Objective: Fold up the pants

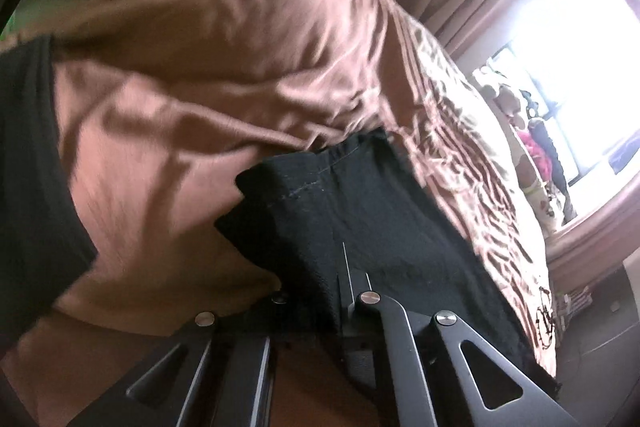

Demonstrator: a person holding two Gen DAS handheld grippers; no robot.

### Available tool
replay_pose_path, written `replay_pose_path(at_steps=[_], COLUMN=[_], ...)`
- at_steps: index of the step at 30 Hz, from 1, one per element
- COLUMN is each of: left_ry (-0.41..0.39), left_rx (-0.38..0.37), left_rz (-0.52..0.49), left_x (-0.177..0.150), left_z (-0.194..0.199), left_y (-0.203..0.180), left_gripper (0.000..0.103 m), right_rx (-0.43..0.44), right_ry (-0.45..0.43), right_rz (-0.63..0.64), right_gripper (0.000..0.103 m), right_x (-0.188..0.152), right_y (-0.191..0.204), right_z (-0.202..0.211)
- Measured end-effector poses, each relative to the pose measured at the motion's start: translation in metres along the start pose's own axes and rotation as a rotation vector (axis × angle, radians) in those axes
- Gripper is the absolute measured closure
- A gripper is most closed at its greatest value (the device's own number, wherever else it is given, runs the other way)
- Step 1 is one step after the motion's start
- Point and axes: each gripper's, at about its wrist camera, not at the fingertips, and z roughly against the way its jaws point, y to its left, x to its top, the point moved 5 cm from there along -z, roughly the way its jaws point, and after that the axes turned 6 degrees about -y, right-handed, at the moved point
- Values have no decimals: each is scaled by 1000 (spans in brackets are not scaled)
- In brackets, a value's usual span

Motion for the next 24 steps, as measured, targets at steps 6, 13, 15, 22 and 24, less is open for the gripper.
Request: replay_pose_path(at_steps=[6,13,15,22,24], left_ry=[-40,-36,-25,-21,-23], left_rx=[-22,-37,-40,-52,-59], left_rz=[-5,15,21,16,26], left_x=[21,21,15,-11,-17], left_z=[35,80,93,140,153], left_y=[-19,-11,-4,14,21], left_gripper=[98,99,99,99,99], right_rx=[25,19,16,11,15], right_ry=[-37,-39,-38,-22,-25], right_rz=[47,22,23,-2,-7], right_gripper=[96,98,98,99,99], right_x=[19,14,12,-2,-3], right_y=[35,14,7,-7,-11], right_z=[26,77,92,130,140])
